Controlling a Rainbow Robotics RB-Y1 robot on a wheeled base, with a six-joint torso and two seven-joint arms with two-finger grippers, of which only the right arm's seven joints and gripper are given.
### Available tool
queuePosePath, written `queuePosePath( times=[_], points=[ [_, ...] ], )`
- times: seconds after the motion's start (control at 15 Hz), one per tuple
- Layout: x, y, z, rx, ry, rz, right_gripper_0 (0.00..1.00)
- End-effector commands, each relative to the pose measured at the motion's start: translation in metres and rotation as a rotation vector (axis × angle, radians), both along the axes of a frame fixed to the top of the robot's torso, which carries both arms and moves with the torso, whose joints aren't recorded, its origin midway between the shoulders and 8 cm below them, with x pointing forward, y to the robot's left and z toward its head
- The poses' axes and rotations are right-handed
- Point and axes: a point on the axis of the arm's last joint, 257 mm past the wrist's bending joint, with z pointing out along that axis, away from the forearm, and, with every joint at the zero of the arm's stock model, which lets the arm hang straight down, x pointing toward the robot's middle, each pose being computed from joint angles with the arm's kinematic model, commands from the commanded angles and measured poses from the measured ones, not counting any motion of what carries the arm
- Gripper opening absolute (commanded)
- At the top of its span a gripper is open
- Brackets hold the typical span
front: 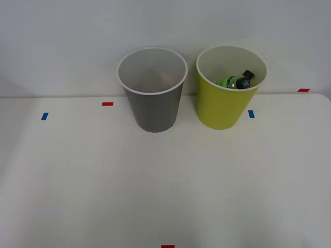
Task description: Put cans in the gray bin, plastic bottles in the light green bin
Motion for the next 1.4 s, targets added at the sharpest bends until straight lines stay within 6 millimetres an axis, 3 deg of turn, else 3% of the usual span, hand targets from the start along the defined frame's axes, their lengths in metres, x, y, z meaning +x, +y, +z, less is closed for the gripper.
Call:
queuePosePath(
  times=[0.07, 1.4],
  points=[
    [0.0, 0.0, 0.0, 0.0, 0.0, 0.0, 1.0],
    [0.0, 0.0, 0.0, 0.0, 0.0, 0.0, 1.0]
  ],
)
